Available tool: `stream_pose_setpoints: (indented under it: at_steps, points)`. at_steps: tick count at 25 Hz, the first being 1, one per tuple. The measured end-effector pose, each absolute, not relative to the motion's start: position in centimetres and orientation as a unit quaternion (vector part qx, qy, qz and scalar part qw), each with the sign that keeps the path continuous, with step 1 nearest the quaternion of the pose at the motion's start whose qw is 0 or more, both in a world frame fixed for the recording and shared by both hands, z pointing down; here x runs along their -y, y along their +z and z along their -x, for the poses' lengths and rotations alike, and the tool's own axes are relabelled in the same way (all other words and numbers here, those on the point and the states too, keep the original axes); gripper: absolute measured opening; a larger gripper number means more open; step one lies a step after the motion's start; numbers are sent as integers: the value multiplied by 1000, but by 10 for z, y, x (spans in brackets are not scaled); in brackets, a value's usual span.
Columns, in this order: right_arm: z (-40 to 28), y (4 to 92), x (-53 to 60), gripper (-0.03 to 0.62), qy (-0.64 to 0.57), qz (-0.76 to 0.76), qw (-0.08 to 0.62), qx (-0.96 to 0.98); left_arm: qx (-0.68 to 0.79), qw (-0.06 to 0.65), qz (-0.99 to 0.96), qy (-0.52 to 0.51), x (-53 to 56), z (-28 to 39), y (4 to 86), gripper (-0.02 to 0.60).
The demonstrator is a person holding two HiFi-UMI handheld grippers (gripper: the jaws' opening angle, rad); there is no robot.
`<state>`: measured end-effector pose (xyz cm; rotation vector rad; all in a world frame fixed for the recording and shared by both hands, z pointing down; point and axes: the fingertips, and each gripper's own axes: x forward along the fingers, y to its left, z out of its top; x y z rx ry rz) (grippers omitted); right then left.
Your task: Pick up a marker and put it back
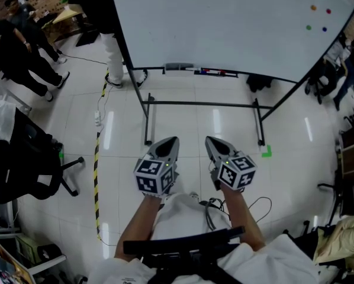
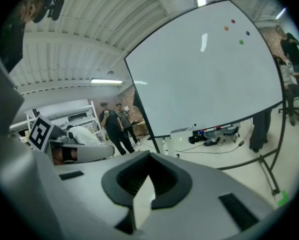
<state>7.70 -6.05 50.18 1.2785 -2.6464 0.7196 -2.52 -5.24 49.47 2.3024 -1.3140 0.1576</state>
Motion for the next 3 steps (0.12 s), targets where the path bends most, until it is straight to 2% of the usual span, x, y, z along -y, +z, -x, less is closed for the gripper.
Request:
stream_pose_setpoints:
  at_steps: [3]
  points:
    - [-78,502,53,2,236,-421,64,874,481,245,-840,56,43,24,496,-8]
